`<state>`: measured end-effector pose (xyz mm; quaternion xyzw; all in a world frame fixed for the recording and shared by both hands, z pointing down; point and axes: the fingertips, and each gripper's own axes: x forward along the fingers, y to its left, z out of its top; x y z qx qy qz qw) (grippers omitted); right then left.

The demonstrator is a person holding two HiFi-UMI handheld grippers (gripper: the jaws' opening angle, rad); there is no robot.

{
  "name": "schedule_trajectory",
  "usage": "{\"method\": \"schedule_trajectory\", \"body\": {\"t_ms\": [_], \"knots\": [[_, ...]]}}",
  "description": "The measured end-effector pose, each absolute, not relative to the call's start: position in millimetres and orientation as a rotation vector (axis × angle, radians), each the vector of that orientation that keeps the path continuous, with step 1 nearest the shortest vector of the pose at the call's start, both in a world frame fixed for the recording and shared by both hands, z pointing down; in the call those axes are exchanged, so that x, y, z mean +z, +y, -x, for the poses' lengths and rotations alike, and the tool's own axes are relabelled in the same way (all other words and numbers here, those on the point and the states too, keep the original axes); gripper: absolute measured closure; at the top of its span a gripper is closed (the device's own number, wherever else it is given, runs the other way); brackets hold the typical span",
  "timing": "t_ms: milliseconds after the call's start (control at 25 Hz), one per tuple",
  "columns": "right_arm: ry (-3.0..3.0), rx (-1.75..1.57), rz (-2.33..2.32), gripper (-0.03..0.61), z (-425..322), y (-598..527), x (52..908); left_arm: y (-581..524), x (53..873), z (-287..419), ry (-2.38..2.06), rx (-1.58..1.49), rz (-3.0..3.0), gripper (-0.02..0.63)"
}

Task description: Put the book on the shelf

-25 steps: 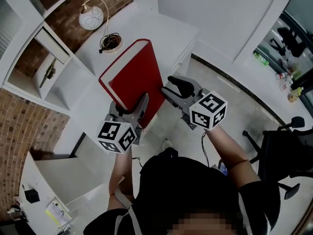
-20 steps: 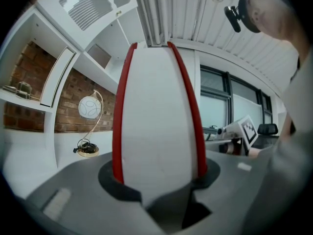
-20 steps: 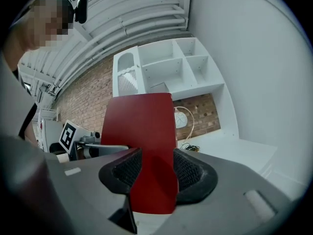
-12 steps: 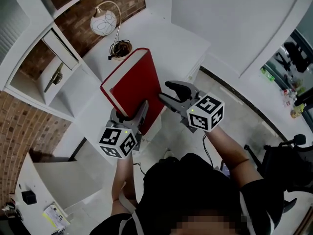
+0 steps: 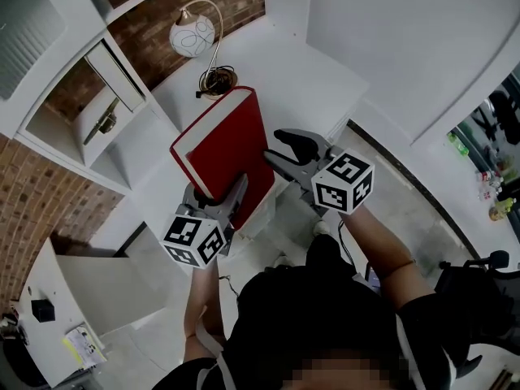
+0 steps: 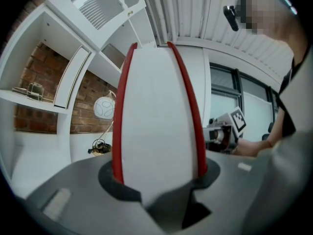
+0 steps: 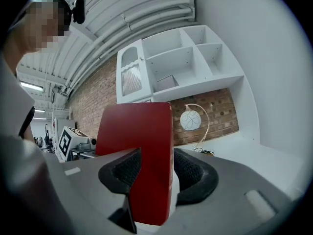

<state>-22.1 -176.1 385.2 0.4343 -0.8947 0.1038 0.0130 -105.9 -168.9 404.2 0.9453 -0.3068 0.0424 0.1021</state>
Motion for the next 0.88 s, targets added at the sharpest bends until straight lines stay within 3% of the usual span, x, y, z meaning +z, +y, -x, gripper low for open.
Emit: {"method": "schedule_trajectory", "body": {"t_ms": [880], "knots": [[-2.905,0.280,-1.023,0.382,-28,-248,371,-227,401,53,-1.076,0.040,-2.655,0.385]]}}
